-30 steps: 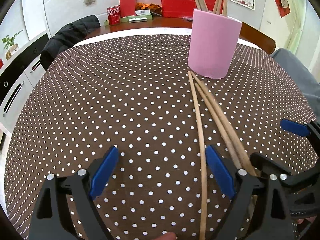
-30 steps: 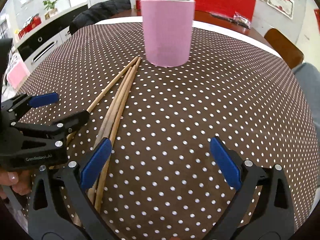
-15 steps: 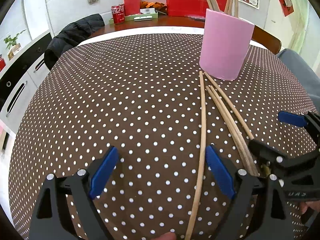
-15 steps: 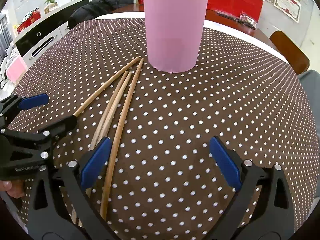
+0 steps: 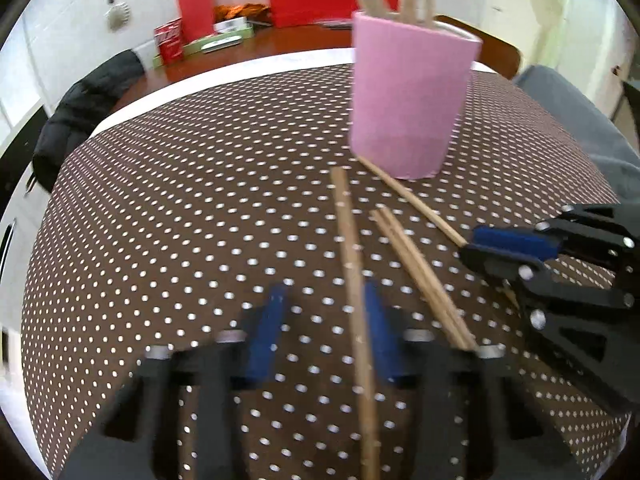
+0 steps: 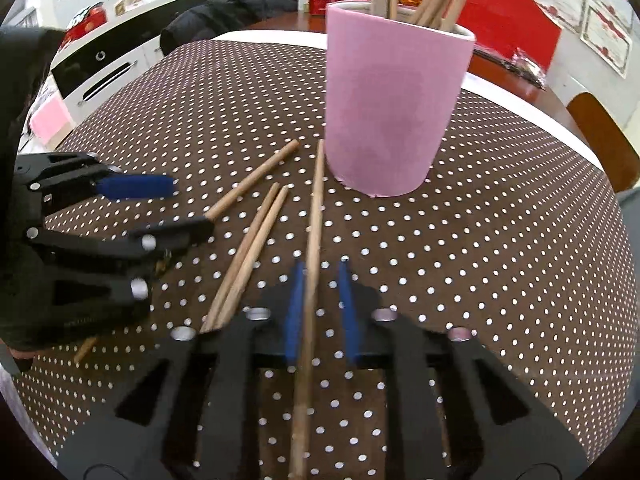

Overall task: Organize utensils
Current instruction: 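Move both tools back to the pile and grasp one chopstick each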

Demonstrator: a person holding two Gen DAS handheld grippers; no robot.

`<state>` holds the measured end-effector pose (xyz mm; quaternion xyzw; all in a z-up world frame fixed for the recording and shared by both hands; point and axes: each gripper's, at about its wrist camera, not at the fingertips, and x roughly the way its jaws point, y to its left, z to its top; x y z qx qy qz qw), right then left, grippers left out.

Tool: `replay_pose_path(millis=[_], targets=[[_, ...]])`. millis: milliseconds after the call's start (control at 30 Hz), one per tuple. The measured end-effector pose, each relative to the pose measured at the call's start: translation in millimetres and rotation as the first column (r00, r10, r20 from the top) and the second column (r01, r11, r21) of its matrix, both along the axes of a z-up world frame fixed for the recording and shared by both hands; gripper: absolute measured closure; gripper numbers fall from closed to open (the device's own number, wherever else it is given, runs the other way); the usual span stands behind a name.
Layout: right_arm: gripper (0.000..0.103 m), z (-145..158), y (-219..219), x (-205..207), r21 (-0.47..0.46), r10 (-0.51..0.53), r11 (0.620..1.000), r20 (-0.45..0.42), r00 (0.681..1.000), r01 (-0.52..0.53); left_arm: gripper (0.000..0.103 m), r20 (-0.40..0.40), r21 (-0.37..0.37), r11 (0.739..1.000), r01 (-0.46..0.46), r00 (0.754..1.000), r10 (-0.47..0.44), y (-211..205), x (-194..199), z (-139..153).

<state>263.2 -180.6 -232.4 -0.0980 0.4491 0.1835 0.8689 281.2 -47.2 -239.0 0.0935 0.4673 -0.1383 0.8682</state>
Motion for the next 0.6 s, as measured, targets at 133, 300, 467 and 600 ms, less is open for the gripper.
replay_pose_path(millis=[133, 300, 467, 600], targets=[[0.097, 1, -7, -15, 0.042, 0.002, 0.999, -0.028, 1.000, 0.000, 0.098, 0.002, -0.013, 1.000, 0.014, 1.000, -0.014, -2, -12, 1], [0.096, 1, -11, -25, 0.027, -0.006, 1.000, -0.030, 1.000, 0.006, 0.097, 0.001, -0.037, 0.999, -0.016, 1.000, 0.016, 3, -24, -1], [0.094, 2, 3, -9, -0.006, -0.015, 1.000, -0.032, 0.999, 0.015, 0.075, 0.019, 0.041, 0.999, -0.022, 1.000, 0.021, -6, -19, -1], [0.097, 1, 8, -8, -0.018, -0.013, 1.000, -0.019, 1.000, 0.013, 0.097, 0.008, -0.016, 1.000, -0.012, 1.000, 0.012, -1, -12, 0]])
